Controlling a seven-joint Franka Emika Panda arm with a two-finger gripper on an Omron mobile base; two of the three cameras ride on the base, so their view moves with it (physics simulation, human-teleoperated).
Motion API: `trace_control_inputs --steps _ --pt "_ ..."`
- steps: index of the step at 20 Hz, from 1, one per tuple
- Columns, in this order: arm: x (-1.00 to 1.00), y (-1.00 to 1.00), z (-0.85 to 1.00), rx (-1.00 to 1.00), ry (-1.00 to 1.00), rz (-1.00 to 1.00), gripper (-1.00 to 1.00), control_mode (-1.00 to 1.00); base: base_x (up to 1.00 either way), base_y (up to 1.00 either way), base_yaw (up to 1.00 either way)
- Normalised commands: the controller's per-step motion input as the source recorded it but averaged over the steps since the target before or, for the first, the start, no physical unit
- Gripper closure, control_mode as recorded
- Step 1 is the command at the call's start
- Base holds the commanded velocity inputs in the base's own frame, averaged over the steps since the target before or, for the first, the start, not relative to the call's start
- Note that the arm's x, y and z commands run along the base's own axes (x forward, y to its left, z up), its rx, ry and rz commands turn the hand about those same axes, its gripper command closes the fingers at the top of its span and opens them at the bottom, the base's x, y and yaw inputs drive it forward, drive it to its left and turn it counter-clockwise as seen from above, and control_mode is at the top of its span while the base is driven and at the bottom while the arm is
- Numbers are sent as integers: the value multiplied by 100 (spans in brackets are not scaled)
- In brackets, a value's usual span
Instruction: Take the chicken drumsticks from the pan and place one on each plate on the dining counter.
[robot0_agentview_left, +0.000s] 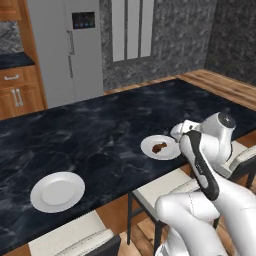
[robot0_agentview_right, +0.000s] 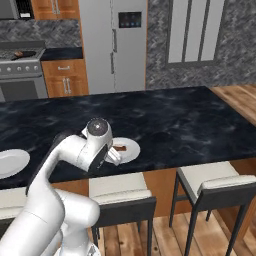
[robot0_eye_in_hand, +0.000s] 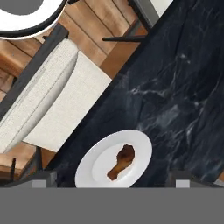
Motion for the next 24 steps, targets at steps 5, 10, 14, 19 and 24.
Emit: trace_control_inputs --steps 5,10,14,19,24 --pt "-62 18 -6 -10 1 5 -100 -100 0 0 0" --pt "3 0 -11 0 -2 1 -100 -100 0 0 0" --pt "0 0 -3 0 0 1 -100 100 -25 1 13" --pt "0 0 0 0 0 0 -100 100 -99 3 23" --pt "0 0 0 0 0 0 -100 100 -73 67 16"
